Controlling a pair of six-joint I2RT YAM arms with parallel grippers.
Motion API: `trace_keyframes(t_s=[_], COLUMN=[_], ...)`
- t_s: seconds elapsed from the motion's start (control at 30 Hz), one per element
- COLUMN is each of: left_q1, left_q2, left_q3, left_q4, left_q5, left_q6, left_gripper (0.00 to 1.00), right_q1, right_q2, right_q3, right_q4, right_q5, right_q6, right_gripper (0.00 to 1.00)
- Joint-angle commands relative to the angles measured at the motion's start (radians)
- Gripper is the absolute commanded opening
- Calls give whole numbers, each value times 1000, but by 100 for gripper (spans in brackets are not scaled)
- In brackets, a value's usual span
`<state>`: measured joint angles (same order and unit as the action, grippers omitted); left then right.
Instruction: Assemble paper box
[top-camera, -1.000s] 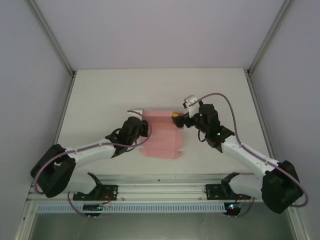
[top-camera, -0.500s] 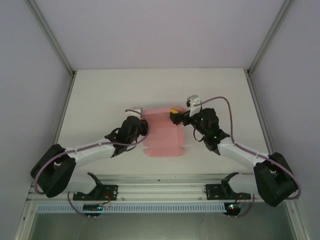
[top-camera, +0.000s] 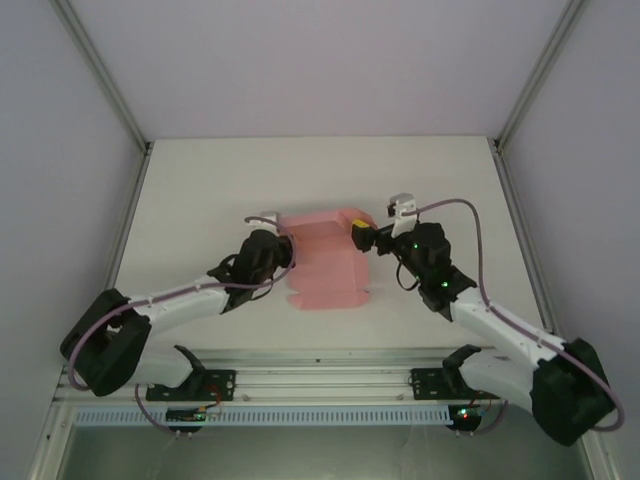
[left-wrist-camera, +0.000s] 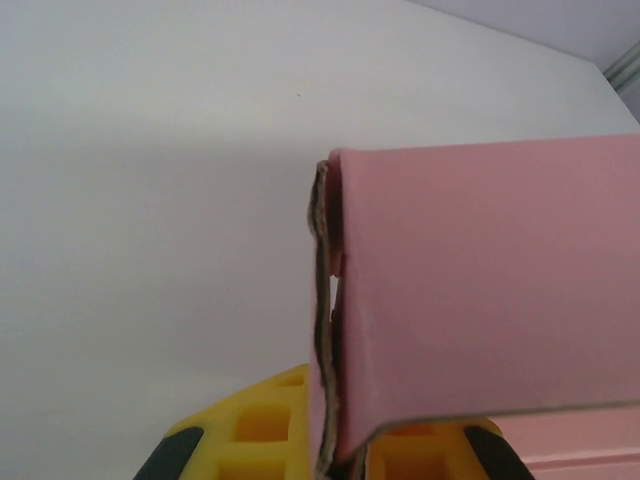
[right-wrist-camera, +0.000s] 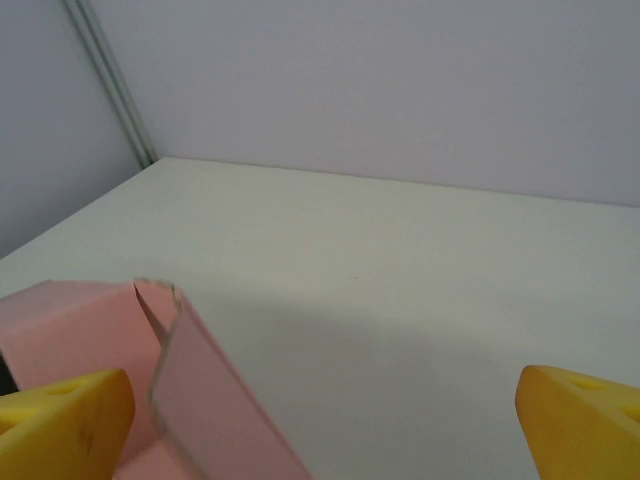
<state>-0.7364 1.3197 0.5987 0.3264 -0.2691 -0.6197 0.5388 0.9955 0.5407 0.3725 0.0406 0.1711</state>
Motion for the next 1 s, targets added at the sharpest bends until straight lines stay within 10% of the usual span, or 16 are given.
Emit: trace_keyframes(t_s=[0.0,0.23,0.37,0.97], left_q1=[22,39,41,40], left_q2=[-54,-79,-78,-48], left_q3=[-10,-24,-20,-18], left_q4=[-13,-7,3,34], left_q5=[-44,-52,-6,98], left_q6=[-22,-17,-9,-8], left_gripper=[0,0,0,0], right_q1=[2,-6,-45,-91], right_q2=[-107,-201,-160,129], right_q3=[24,47,-11,49], right_q4=[-255,-501,-373,-132], right_q5=[34,-54,-129,-214], right_q6=[98,334,435,363], right_gripper=[100,97,86,100])
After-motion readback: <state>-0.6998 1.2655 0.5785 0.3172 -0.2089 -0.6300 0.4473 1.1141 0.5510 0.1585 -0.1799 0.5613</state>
